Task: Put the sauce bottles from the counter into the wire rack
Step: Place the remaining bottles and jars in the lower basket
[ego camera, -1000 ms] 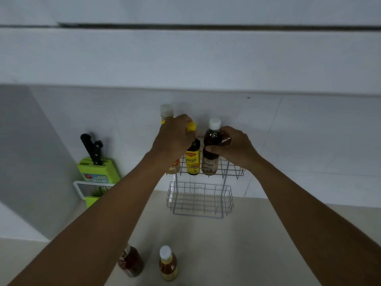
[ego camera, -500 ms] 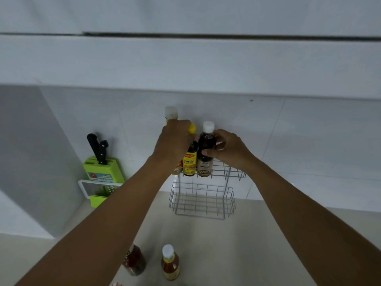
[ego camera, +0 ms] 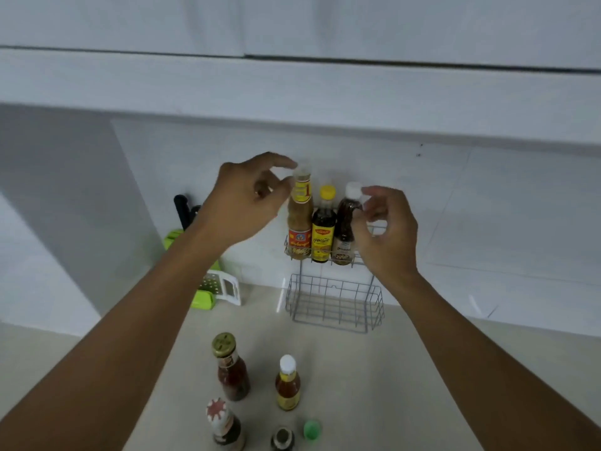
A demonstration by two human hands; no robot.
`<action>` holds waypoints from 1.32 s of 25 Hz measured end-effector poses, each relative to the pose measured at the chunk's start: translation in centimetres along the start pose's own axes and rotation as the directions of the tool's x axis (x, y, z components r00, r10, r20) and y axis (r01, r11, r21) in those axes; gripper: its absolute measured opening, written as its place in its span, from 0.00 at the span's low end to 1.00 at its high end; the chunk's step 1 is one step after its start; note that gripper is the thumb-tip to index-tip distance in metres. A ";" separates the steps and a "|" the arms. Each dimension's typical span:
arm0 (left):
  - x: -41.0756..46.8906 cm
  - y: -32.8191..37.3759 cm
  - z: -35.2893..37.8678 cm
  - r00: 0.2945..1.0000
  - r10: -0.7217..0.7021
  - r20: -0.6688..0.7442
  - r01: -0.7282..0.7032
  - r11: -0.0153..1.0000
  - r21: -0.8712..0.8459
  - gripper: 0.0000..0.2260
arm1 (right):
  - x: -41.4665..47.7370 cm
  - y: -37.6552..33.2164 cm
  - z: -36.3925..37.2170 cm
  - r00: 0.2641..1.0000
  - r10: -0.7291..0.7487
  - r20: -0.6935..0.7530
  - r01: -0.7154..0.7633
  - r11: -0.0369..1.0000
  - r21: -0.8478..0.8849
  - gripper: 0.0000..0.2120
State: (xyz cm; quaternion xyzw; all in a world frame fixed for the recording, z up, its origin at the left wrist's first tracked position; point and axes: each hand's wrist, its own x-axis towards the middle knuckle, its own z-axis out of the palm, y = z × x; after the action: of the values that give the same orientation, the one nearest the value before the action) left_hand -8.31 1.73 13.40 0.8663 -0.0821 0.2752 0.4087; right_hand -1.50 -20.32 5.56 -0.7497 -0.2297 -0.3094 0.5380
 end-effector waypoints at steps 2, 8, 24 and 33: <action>-2.5 -3.9 -1.8 0.997 -0.070 -0.025 0.068 0.994 -0.088 0.08 | -2.3 -1.7 1.7 0.992 -0.014 0.124 0.007 0.999 0.052 0.10; -15.1 -20.6 -2.8 0.806 -0.530 0.265 0.479 0.846 0.235 0.20 | -9.7 -3.2 9.5 0.615 0.149 0.775 -0.131 0.988 -0.085 0.14; -23.1 -22.9 5.8 0.766 -0.443 0.465 0.587 0.777 -0.226 0.21 | -13.9 -3.3 14.1 0.464 0.240 0.853 0.015 0.960 -0.279 0.23; -12.1 -12.3 -0.9 0.599 -0.012 0.800 0.456 0.827 -0.329 0.03 | -4.1 -9.2 7.8 0.470 -0.456 0.756 0.755 0.651 -0.077 0.23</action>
State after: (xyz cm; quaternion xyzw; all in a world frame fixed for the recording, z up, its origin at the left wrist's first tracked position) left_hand -14.26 9.39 -0.88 0.7631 -0.1976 -0.2111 0.5780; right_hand -8.87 -10.03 6.93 -0.7637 -0.5963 -0.2274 0.0977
